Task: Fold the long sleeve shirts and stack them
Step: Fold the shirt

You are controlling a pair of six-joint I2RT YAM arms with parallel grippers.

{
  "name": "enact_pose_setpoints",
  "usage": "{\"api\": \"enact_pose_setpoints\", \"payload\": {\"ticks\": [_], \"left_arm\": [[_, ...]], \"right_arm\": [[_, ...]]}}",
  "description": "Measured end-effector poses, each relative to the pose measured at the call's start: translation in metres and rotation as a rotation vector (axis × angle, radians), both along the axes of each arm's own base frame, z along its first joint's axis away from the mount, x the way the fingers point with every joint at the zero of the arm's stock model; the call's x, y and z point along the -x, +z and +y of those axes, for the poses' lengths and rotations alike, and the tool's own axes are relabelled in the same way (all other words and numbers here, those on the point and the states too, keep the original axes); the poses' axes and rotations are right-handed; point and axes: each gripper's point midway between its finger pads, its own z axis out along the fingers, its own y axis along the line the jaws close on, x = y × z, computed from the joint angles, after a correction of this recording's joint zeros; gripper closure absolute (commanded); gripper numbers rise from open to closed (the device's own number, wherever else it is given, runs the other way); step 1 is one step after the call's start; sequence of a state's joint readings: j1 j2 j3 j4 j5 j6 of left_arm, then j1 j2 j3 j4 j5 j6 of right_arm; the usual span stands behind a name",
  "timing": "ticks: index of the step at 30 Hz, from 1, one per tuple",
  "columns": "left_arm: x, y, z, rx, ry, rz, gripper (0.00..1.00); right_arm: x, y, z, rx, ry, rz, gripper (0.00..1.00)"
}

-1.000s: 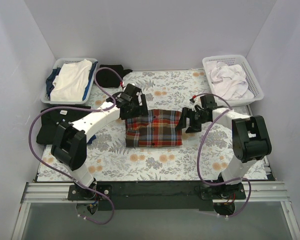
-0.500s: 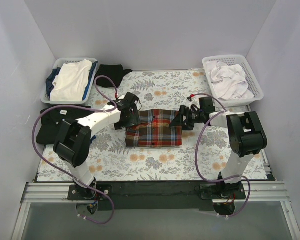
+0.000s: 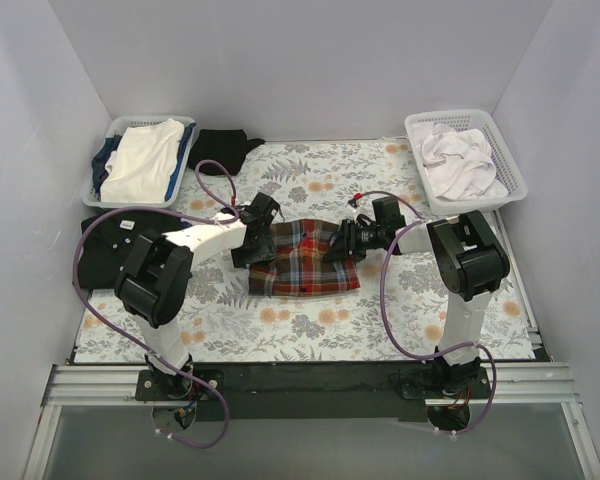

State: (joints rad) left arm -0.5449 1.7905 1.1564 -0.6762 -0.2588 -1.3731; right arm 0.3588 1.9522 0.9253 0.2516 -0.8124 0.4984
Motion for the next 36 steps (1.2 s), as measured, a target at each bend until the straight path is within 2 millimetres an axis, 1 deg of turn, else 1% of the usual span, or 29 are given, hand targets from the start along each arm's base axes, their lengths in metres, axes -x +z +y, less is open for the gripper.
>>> {"api": "enact_pose_setpoints", "payload": {"ticks": [1, 2, 5, 7, 9, 11, 14, 17, 18, 20, 21, 23, 26, 27, 29, 31, 33, 34, 36], "left_arm": [[0.0, 0.001, 0.001, -0.006, 0.0, 0.001, 0.24], [0.0, 0.002, 0.003, -0.016, 0.001, 0.003, 0.2], [-0.002, 0.009, 0.009, -0.041, 0.009, 0.007, 0.12], [-0.01, 0.019, 0.011, -0.042, 0.019, -0.01, 0.1], [-0.024, 0.037, 0.009, -0.027, 0.027, -0.049, 0.07], [-0.041, 0.06, 0.007, -0.003, 0.034, -0.111, 0.05], [-0.06, 0.096, 0.01, 0.034, 0.051, -0.201, 0.03], [-0.075, 0.132, 0.017, 0.068, 0.075, -0.288, 0.02], [-0.078, 0.142, 0.02, 0.078, 0.083, -0.311, 0.02], [-0.082, 0.154, 0.027, 0.088, 0.098, -0.341, 0.02], [-0.083, 0.157, 0.031, 0.09, 0.105, -0.349, 0.02], [-0.085, 0.16, 0.035, 0.094, 0.117, -0.354, 0.02], [-0.087, 0.16, 0.042, 0.1, 0.13, -0.349, 0.02], [-0.088, 0.16, 0.045, 0.102, 0.134, -0.349, 0.02], [-0.089, 0.16, 0.048, 0.108, 0.14, -0.348, 0.02], [-0.09, 0.161, 0.051, 0.115, 0.146, -0.347, 0.02], [-0.091, 0.162, 0.054, 0.122, 0.151, -0.348, 0.02], [-0.091, 0.163, 0.055, 0.126, 0.153, -0.348, 0.02], [-0.091, 0.165, 0.057, 0.133, 0.158, -0.35, 0.02]], "right_arm": [[0.001, -0.003, -0.001, 0.01, -0.004, 0.009, 0.94], [0.002, -0.005, -0.002, 0.018, -0.009, 0.016, 0.99], [0.003, -0.008, -0.005, 0.052, -0.026, 0.038, 0.99], [0.002, -0.007, -0.006, 0.086, -0.036, 0.047, 0.99], [-0.001, -0.006, -0.009, 0.143, -0.05, 0.046, 0.99], [-0.006, -0.006, -0.014, 0.227, -0.067, 0.038, 0.99], [-0.022, -0.002, -0.034, 0.394, -0.117, 0.004, 0.99], [-0.045, 0.005, -0.067, 0.596, -0.19, -0.058, 0.99], [-0.055, 0.009, -0.082, 0.675, -0.221, -0.089, 0.99], [-0.073, 0.023, -0.111, 0.824, -0.28, -0.151, 0.99], [-0.082, 0.033, -0.128, 0.906, -0.312, -0.187, 0.99], [-0.093, 0.052, -0.151, 1.025, -0.362, -0.245, 0.99], [-0.109, 0.092, -0.187, 1.213, -0.438, -0.349, 0.99], [-0.113, 0.108, -0.196, 1.268, -0.464, -0.387, 0.99], [-0.118, 0.141, -0.208, 1.375, -0.506, -0.484, 0.99], [-0.118, 0.17, -0.209, 1.476, -0.516, -0.593, 0.99], [-0.115, 0.194, -0.198, 1.581, -0.496, -0.728, 0.99], [-0.111, 0.201, -0.188, 1.628, -0.475, -0.792, 0.99], [-0.103, 0.202, -0.169, 1.725, -0.397, -0.896, 0.99]]}}
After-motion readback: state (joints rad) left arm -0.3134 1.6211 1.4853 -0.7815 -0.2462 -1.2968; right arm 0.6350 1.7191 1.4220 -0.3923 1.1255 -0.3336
